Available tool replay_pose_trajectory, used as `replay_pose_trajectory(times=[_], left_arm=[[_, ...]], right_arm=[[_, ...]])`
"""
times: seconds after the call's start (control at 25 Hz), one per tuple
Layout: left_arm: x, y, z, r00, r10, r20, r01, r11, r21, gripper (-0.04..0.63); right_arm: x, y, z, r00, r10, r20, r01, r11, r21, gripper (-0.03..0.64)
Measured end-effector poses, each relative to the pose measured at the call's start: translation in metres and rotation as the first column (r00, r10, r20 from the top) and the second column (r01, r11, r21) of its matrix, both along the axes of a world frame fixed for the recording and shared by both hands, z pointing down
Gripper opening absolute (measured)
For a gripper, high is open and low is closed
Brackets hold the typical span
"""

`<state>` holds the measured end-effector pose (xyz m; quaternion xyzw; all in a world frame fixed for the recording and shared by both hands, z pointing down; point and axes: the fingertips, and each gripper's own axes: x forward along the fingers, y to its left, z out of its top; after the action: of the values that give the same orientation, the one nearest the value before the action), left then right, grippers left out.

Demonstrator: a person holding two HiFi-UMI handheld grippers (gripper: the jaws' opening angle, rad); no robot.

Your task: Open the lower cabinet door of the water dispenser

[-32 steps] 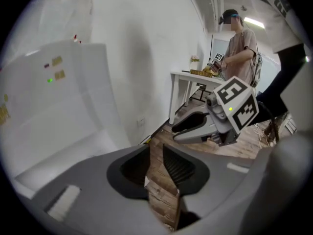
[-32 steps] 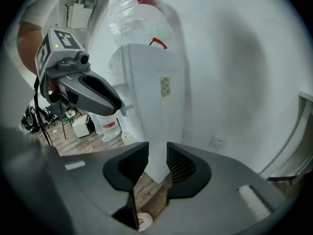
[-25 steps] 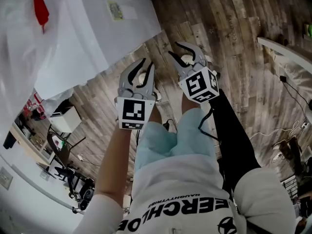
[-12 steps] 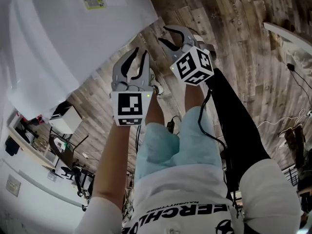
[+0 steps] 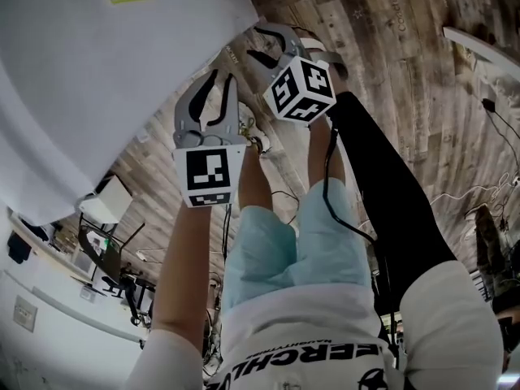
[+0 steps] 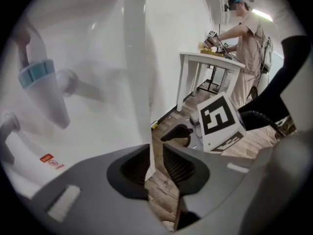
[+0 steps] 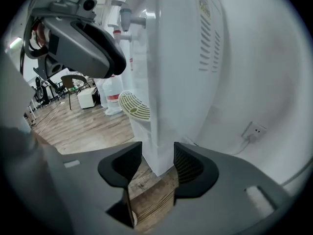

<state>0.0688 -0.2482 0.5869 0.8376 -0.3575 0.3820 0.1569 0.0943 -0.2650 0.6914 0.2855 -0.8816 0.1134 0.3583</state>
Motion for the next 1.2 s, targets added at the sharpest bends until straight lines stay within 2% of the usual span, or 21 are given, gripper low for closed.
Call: replay_pose_trajectory(times=[0.8,1.2], left_arm=[[-0.011,-0.005,0.021,1.0,0.01,-0.002,-0.01,1.0,-0.026,0.086],[-0.013,-0.012,0.028,1.0,-0.008,0.008,0.008,0.999,-0.034,0.086]], right_arm=[[-0.024,-0.026,0.06,0.997,-0.042,-0.06,0.037,0.997,-0.074,0.19],[-0.031,-0.035,0.065,0.996,-0.058,-0.071,0.053,0.997,-0.064,0.19]])
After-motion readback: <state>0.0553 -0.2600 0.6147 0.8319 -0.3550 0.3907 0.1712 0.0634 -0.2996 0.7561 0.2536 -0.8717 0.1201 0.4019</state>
